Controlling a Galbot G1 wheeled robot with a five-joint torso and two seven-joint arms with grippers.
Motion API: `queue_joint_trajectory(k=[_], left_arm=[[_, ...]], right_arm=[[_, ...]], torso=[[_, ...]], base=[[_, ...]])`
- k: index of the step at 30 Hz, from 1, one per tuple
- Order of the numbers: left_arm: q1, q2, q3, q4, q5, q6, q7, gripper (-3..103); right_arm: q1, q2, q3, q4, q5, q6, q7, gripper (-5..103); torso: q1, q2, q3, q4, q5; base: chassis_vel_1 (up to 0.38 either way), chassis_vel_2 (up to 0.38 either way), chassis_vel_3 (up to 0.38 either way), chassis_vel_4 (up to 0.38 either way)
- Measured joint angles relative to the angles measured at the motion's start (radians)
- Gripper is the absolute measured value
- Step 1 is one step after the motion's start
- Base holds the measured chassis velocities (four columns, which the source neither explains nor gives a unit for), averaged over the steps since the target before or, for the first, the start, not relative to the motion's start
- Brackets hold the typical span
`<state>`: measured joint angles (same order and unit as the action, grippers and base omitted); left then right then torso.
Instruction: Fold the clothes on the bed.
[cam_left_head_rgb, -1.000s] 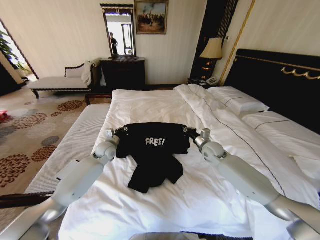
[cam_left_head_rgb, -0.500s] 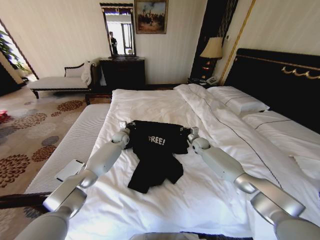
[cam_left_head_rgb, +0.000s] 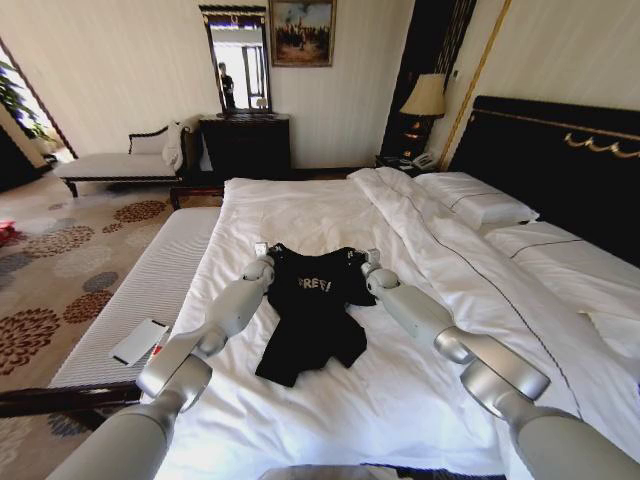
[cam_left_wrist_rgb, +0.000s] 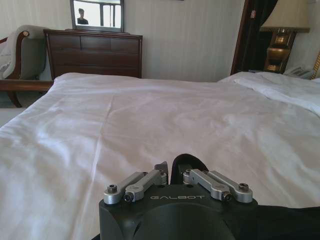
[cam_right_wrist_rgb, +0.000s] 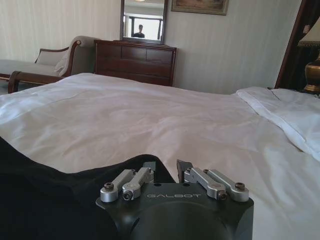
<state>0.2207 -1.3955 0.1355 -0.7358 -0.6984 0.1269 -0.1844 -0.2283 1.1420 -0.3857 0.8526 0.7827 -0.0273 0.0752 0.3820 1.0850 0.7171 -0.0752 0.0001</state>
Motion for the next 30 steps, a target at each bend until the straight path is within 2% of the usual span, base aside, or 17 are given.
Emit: queue_joint_trajectory(k=[1,2,5,6,7,8,9,10,12,14,17,18,19,22,24,26,30], left_arm=[[0.006,0.003,0.005,-0.003,0.009,0.004,-0.003,16],[0.006,0.003,0.005,-0.003,0.009,0.004,-0.003,16],[0.019,0.006,0.011,-0.018,0.024,0.031,-0.023,28],[0.021,0.008,0.012,-0.02,0.028,0.035,-0.027,34],[0.021,0.008,0.012,-0.02,0.028,0.035,-0.027,34],[0.023,0.013,0.015,-0.026,0.031,0.039,-0.031,39],[0.026,0.022,0.021,-0.038,0.032,0.042,-0.035,39],[0.028,0.031,0.026,-0.049,0.031,0.045,-0.039,44],[0.034,0.072,0.052,-0.089,0.018,0.059,-0.043,55],[0.036,0.084,0.061,-0.103,0.013,0.062,-0.043,60],[0.054,0.135,0.088,-0.169,-0.007,0.069,-0.049,72],[0.06,0.148,0.092,-0.189,-0.012,0.07,-0.053,77],[0.06,0.148,0.092,-0.189,-0.012,0.07,-0.053,77],[0.094,0.202,0.092,-0.271,-0.026,0.07,-0.08,93],[0.103,0.215,0.091,-0.295,-0.031,0.07,-0.088,93],[0.141,0.267,0.082,-0.384,-0.052,0.077,-0.112,99],[0.21,0.326,0.053,-0.515,-0.072,0.088,-0.14,100]], right_arm=[[-0.004,-0.012,-0.004,0.004,0.0,-0.006,-0.007,28],[-0.004,-0.012,-0.004,0.004,0.0,-0.006,-0.007,28],[-0.014,-0.038,-0.009,0.019,0.015,-0.033,-0.016,46],[-0.016,-0.045,-0.01,0.023,0.018,-0.038,-0.019,46],[-0.016,-0.045,-0.01,0.023,0.018,-0.038,-0.019,46],[-0.017,-0.053,-0.011,0.028,0.021,-0.042,-0.026,51],[-0.019,-0.066,-0.014,0.039,0.028,-0.049,-0.035,56],[-0.019,-0.074,-0.016,0.046,0.033,-0.054,-0.041,56],[-0.021,-0.093,-0.02,0.064,0.046,-0.067,-0.054,73],[-0.022,-0.096,-0.021,0.067,0.047,-0.069,-0.055,73],[-0.029,-0.11,-0.022,0.089,0.05,-0.078,-0.056,89],[-0.034,-0.119,-0.023,0.102,0.054,-0.084,-0.056,89],[-0.034,-0.119,-0.023,0.102,0.054,-0.084,-0.056,89],[-0.067,-0.152,-0.008,0.179,0.08,-0.108,-0.034,99],[-0.078,-0.161,0.002,0.204,0.089,-0.117,-0.027,100],[-0.121,-0.197,0.04,0.312,0.123,-0.152,0.001,100],[-0.188,-0.249,0.105,0.458,0.16,-0.196,0.039,100]], torso=[[0.0,0.0,0.0,-0.0002,-0.0002],[0.0,0.0,0.0,-0.0002,-0.0002],[0.0,0.0,0.0,-0.0002,0.0],[0.0,0.0,0.0,-0.0002,-0.0001],[0.0,0.0,0.0,-0.0002,-0.0001],[0.0,0.0,0.0,-0.0002,0.0],[0.0,0.0,0.0,-0.0001,0.0],[0.0,0.0,0.0,-0.0002,-0.0002],[0.0,0.0,0.0,-0.0001,-0.0001],[0.0,0.0,0.0,0.0,0.0],[0.0,0.0,0.0,0.0003,-0.0001],[0.0,0.0,0.0,0.0004,-0.0002],[0.0,0.0,0.0,0.0004,-0.0002],[0.0,0.0,0.0,-0.0003,-0.0001],[0.0,0.0,0.0,0.0,-0.0002],[0.0,0.0,0.0,0.0,-0.0002],[0.0,0.0,0.0,0.0004,-0.0003]], base=[[0.0,0.0,0.0,0.0],[0.0,0.0,0.0,0.0],[0.0,0.0,0.0,0.0],[0.0,0.0,0.0,0.0],[0.0,0.0,0.0,0.0],[0.0,0.0,0.0,0.0],[0.0,0.0,0.0,0.0],[0.0,0.0,0.0,0.0],[0.0,0.0,0.0,0.0],[0.0,0.0,0.0,0.0],[0.0,0.0,0.0,0.0],[0.0,0.0,0.0,0.0],[0.0,0.0,0.0,0.0],[0.0,0.0,0.0,0.0],[0.0,0.0,0.0,0.0],[0.0,0.0,0.0,0.0],[0.0,0.0,0.0,0.0]])
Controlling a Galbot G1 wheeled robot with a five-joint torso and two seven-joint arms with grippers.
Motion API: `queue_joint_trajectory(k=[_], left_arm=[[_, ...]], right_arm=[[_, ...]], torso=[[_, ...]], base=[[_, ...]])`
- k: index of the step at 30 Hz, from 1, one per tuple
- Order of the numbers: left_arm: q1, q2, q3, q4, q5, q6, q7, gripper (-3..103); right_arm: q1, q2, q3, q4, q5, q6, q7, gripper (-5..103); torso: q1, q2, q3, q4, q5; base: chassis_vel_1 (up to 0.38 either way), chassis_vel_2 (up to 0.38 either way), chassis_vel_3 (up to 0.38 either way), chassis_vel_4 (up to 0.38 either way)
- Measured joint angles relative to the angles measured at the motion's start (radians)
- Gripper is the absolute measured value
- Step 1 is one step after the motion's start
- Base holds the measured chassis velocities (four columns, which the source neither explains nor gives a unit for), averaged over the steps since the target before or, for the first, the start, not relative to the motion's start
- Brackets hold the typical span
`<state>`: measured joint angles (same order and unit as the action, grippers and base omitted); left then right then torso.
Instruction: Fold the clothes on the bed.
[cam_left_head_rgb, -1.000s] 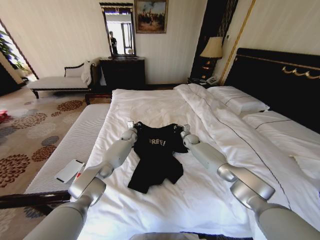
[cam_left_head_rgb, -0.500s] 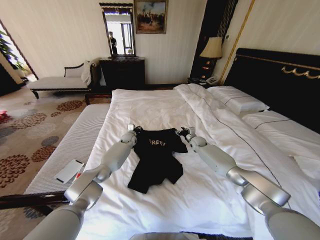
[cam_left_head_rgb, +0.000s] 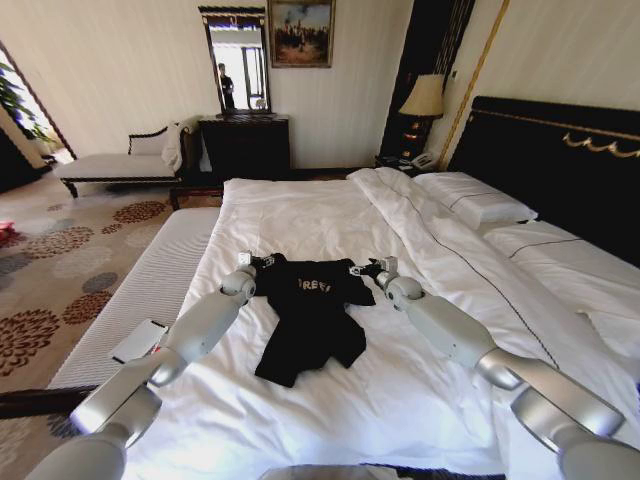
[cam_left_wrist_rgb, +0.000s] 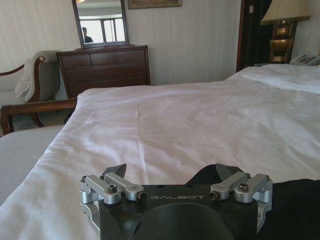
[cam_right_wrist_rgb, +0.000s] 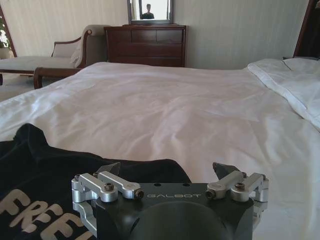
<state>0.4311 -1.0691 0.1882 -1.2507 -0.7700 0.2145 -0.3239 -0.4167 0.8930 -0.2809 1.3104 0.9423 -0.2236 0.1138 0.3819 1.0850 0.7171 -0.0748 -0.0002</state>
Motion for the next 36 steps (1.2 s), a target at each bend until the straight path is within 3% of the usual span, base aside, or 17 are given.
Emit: queue_joint_trajectory(k=[7,9,12,14,15,17,19,21,23,30,36], left_arm=[[0.171,0.099,-0.114,-0.239,-0.02,0.007,-0.032,100],[0.195,0.112,-0.131,-0.262,-0.019,0.006,-0.032,100],[0.3,0.18,-0.206,-0.351,-0.018,-0.006,-0.02,100],[0.325,0.193,-0.226,-0.368,-0.017,-0.006,-0.018,100],[0.395,0.229,-0.286,-0.416,-0.017,-0.009,-0.011,100],[0.497,0.27,-0.375,-0.482,-0.019,-0.012,-0.011,100],[0.56,0.291,-0.431,-0.529,-0.02,-0.017,-0.009,100],[0.585,0.296,-0.454,-0.553,-0.021,-0.02,-0.008,100],[0.636,0.305,-0.495,-0.597,-0.021,-0.025,-0.006,100],[0.786,0.286,-0.595,-0.683,-0.018,-0.037,0.001,100],[0.967,0.241,-0.699,-0.704,-0.027,-0.078,0.074,100]], right_arm=[[-0.18,-0.103,0.199,0.233,-0.008,0.022,0.017,100],[-0.212,-0.115,0.234,0.268,-0.007,0.03,0.013,100],[-0.369,-0.164,0.374,0.383,-0.01,0.058,-0.003,100],[-0.395,-0.175,0.393,0.399,-0.008,0.058,-0.005,100],[-0.439,-0.193,0.431,0.427,0.007,0.054,-0.005,100],[-0.5,-0.213,0.497,0.472,0.056,0.033,-0.01,100],[-0.599,-0.228,0.616,0.538,0.117,0.003,-0.013,100],[-0.652,-0.229,0.666,0.572,0.139,-0.008,-0.013,100],[-0.76,-0.217,0.73,0.637,0.186,-0.04,-0.011,100],[-0.944,-0.153,0.821,0.78,0.266,-0.116,0.037,100],[-1.049,-0.127,0.894,0.865,0.321,-0.163,0.078,100]], torso=[[0.0,0.0,0.0,-0.0009,0.0004],[0.0,0.0,0.0,-0.0006,0.0004],[0.0,0.0,0.0,-0.0007,0.0006],[0.0,0.0,0.0,-0.0009,0.0002],[0.0,0.0,0.0,-0.0018,-0.0003],[0.0,0.0,0.0,0.0005,0.0007],[0.0,0.0,0.0,0.0007,-0.0001],[0.0,0.0,0.0,0.0005,-0.0011],[0.0,0.0,0.0,-0.0015,0.0002],[0.0,0.0,0.0,-0.0002,0.0004],[0.0,0.0,0.0,0.0001,-0.0003]], base=[[0.0,0.0,0.0,0.0],[0.0,0.0,0.0,0.0],[0.0,0.0,0.0,0.0],[0.0,0.0,0.0,0.0],[0.0,0.0,0.0,0.0],[0.0,0.0,0.0,0.0],[0.0,0.0,0.0,0.0],[0.0,0.0,0.0,0.0],[0.0,0.0,0.0,0.0],[0.0,0.0,0.0,0.0],[0.0,0.0,0.0,0.0]])
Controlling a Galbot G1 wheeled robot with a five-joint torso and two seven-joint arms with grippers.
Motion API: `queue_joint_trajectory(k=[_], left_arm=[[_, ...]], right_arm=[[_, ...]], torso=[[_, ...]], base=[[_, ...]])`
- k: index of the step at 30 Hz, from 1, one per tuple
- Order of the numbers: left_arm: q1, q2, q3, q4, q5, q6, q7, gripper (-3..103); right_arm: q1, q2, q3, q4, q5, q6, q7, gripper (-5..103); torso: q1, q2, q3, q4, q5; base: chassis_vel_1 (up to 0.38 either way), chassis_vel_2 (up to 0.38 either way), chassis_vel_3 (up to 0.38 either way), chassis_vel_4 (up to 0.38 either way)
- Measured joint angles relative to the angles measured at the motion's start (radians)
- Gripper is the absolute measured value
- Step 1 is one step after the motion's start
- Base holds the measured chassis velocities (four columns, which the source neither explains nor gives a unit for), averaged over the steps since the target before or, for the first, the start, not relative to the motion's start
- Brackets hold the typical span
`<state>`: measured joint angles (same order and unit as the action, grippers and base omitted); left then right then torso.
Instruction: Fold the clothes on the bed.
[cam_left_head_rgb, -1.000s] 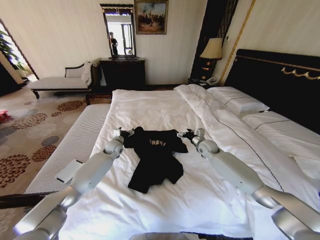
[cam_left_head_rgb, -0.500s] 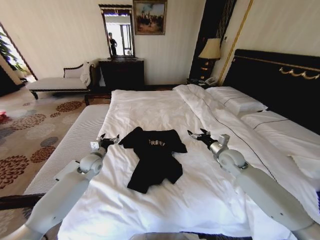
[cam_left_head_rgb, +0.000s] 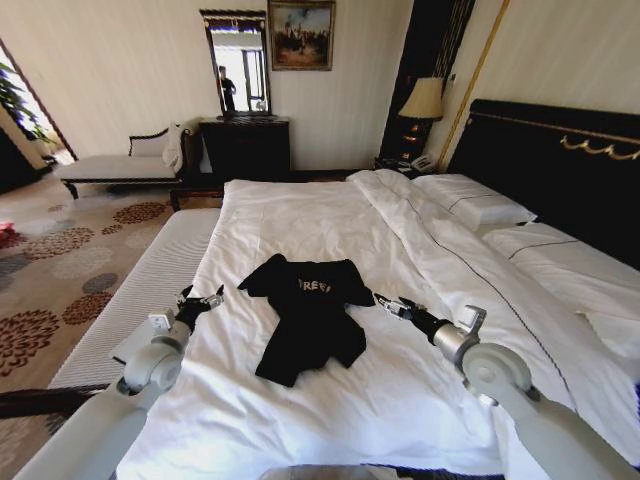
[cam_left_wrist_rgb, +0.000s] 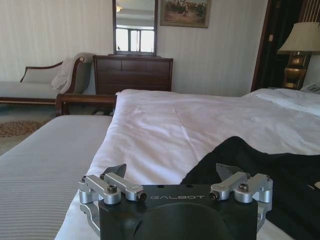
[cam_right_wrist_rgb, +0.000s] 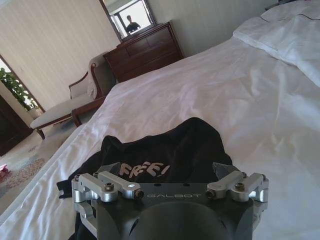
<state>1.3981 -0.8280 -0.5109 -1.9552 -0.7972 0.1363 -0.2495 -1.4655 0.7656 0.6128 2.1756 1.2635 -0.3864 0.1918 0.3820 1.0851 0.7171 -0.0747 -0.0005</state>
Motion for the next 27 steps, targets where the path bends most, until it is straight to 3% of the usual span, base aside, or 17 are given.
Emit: queue_joint_trajectory(k=[2,3,7,9,13,15,22,27], left_arm=[[0.066,-0.008,-0.042,0.0,-0.004,-0.041,0.068,100],[0.066,-0.008,-0.042,0.0,-0.004,-0.041,0.068,100],[0.133,-0.011,-0.088,0.005,-0.02,-0.101,0.166,100],[0.17,-0.012,-0.115,0.013,-0.024,-0.153,0.221,100],[0.223,-0.008,-0.146,0.021,-0.024,-0.21,0.286,102],[0.27,-0.005,-0.172,0.019,-0.052,-0.227,0.335,98],[0.339,0.011,-0.195,0.009,-0.134,-0.208,0.4,98],[0.373,0.023,-0.189,-0.011,-0.239,-0.141,0.412,97]], right_arm=[[-0.049,0.002,0.016,0.02,-0.044,0.003,-0.005,100],[-0.049,0.002,0.016,0.02,-0.044,0.003,-0.005,100],[-0.095,0.006,0.016,0.018,-0.115,0.036,-0.046,100],[-0.119,0.011,0.008,0.016,-0.123,0.044,-0.067,100],[-0.158,0.026,-0.004,0.026,-0.124,0.041,-0.077,100],[-0.183,0.047,-0.012,0.044,-0.094,0.022,-0.061,100],[-0.21,0.081,-0.011,0.081,0.078,-0.032,0.009,100],[-0.212,0.123,-0.023,0.09,0.164,-0.095,0.07,100]], torso=[[0.0,0.0,0.0,-0.0004,0.0006],[0.0,0.0,0.0,-0.0004,0.0006],[0.0,0.0,0.0,-0.0005,0.0004],[0.0,0.0,0.0,-0.0004,0.0003],[0.0,0.0,0.0,-0.0006,0.0005],[0.0,0.0,0.0,-0.0006,0.0006],[0.0,0.0,0.0,-0.0005,0.0003],[0.0,0.0,0.0,-0.0006,0.0005]], base=[[0.0,0.0,0.0,0.0],[0.0,0.0,0.0,0.0],[0.0,0.0,0.0,0.0],[0.0,0.0,0.0,0.0],[0.0,0.0,0.0,0.0],[0.0,0.0,0.0,0.0],[0.0,0.0,0.0,0.0],[0.0,0.0,0.0,0.0]])
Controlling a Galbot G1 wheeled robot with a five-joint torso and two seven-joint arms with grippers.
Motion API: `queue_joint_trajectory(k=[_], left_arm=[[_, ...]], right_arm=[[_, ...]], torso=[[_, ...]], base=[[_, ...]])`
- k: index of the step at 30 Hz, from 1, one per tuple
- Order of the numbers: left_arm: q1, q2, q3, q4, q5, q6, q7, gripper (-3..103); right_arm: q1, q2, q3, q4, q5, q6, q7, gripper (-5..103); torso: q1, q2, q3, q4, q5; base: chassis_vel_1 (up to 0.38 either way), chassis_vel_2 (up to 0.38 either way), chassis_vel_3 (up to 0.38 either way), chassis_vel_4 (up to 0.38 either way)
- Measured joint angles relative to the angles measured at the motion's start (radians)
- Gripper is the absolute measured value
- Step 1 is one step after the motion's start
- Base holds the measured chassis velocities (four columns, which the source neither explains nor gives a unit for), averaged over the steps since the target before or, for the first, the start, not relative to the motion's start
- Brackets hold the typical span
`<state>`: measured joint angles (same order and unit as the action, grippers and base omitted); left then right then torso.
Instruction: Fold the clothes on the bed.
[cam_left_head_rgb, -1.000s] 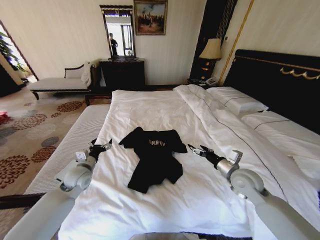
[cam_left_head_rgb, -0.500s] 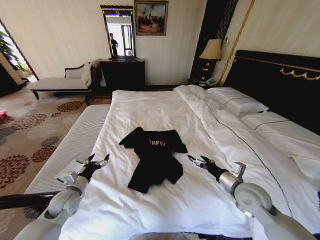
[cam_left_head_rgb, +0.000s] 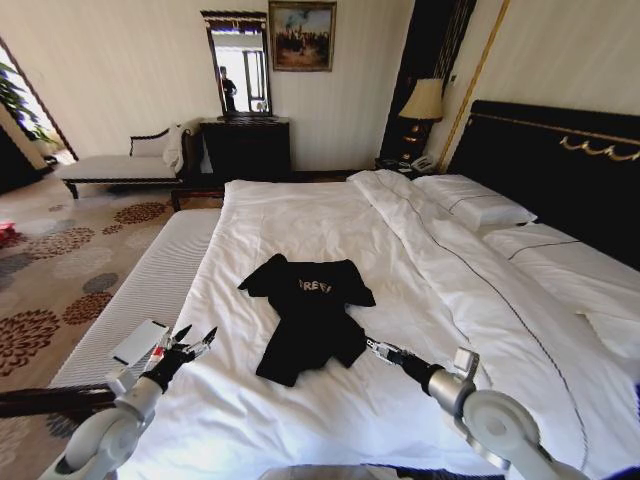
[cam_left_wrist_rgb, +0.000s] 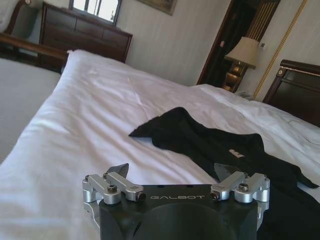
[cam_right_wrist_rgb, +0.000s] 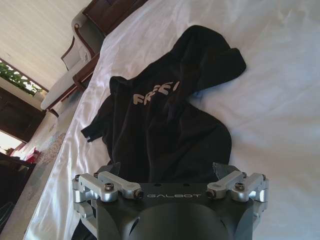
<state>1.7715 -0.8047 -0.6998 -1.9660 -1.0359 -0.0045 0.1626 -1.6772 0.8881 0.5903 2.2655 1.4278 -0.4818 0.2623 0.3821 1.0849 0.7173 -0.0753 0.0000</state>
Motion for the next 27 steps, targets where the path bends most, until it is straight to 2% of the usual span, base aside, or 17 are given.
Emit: queue_joint_trajectory(k=[5,12,21,27], left_arm=[[0.058,0.011,0.003,-0.027,-0.12,0.074,-0.005,94],[0.098,-0.019,0.006,-0.081,-0.281,0.15,-0.057,91],[0.156,-0.021,-0.058,-0.182,-0.346,0.172,-0.073,89],[0.138,-0.032,-0.04,-0.192,-0.348,0.178,-0.089,89]], right_arm=[[0.012,0.024,-0.023,-0.009,0.012,-0.027,0.027,100],[0.044,0.027,-0.047,-0.043,0.004,-0.039,0.033,100],[0.056,0.067,-0.091,-0.072,-0.021,-0.054,0.036,100],[0.106,0.079,-0.123,-0.141,-0.025,-0.059,0.05,100]], torso=[[0.0,0.0,0.0,0.0001,0.0],[0.0,0.0,0.0,0.0002,-0.0001],[0.0,0.0,0.0,0.0,0.0001],[0.0,0.0,0.0,0.0002,0.0]], base=[[0.0,0.0,0.0,0.0],[0.0,0.0,0.0,0.0],[0.0,0.0,0.0,0.0],[0.0,0.0,0.0,0.0]])
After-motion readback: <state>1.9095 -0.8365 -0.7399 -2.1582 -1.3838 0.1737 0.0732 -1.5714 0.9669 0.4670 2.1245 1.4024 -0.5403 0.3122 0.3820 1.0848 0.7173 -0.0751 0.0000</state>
